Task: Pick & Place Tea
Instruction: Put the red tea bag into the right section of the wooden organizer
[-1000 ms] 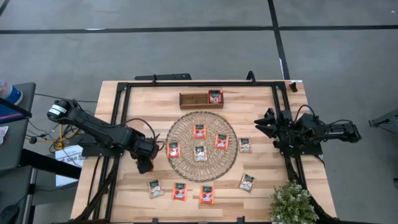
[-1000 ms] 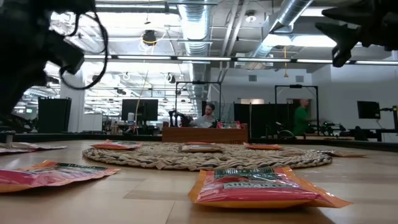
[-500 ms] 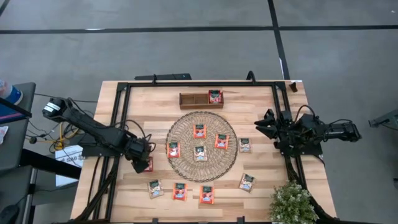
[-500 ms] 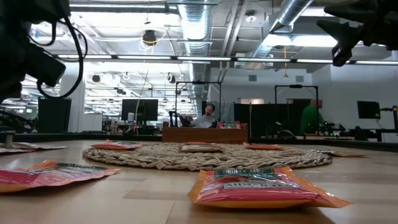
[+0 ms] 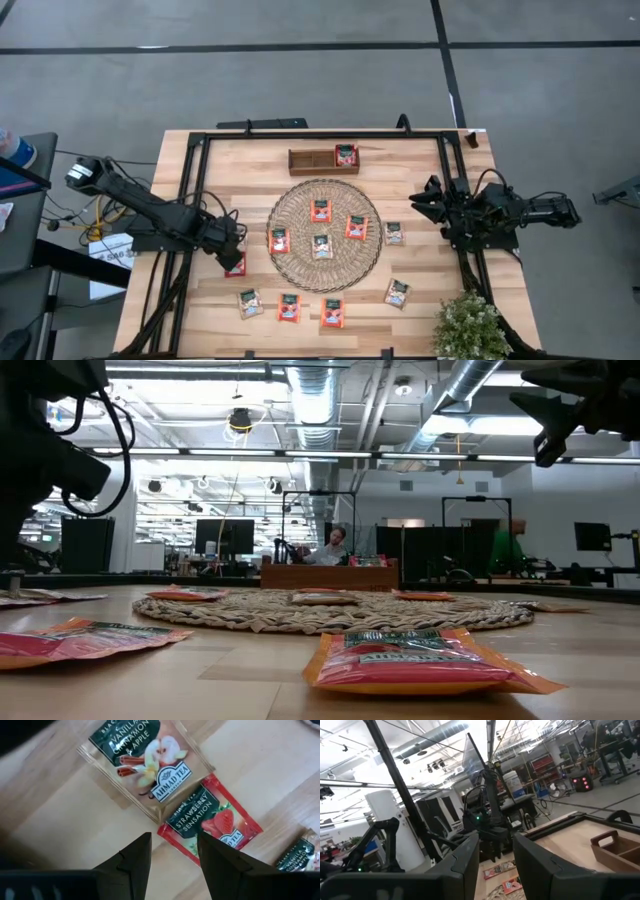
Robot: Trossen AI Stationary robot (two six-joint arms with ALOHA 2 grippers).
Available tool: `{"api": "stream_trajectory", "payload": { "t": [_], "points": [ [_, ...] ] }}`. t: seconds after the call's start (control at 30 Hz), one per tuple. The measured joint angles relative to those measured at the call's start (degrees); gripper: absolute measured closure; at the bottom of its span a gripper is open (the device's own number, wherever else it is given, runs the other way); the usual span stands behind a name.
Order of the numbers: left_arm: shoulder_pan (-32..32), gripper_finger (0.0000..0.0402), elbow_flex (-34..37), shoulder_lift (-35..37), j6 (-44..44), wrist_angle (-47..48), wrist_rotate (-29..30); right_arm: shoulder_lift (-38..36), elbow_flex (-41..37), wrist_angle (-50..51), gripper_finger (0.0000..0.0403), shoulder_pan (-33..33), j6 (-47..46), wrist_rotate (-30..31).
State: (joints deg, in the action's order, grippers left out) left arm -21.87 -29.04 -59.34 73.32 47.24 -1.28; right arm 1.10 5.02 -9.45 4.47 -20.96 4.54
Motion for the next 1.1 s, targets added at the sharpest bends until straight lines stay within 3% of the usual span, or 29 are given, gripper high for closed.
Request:
{"api": "stream_trajectory", "payload": {
  "t": [0.73,1.1],
  "points": [
    [0.0,0.0250,-0.3,-13.9,-4.9,-5.1,-1.6,0.0,0.0,-0.4,0.0290,0.0,-0.1,0.0],
    [0.0,0.0262,-0.2,-14.7,-6.2,-5.3,-3.0,0.0,0.0,-0.4,0.0290,0.0,-0.1,0.0]
  ]
}}
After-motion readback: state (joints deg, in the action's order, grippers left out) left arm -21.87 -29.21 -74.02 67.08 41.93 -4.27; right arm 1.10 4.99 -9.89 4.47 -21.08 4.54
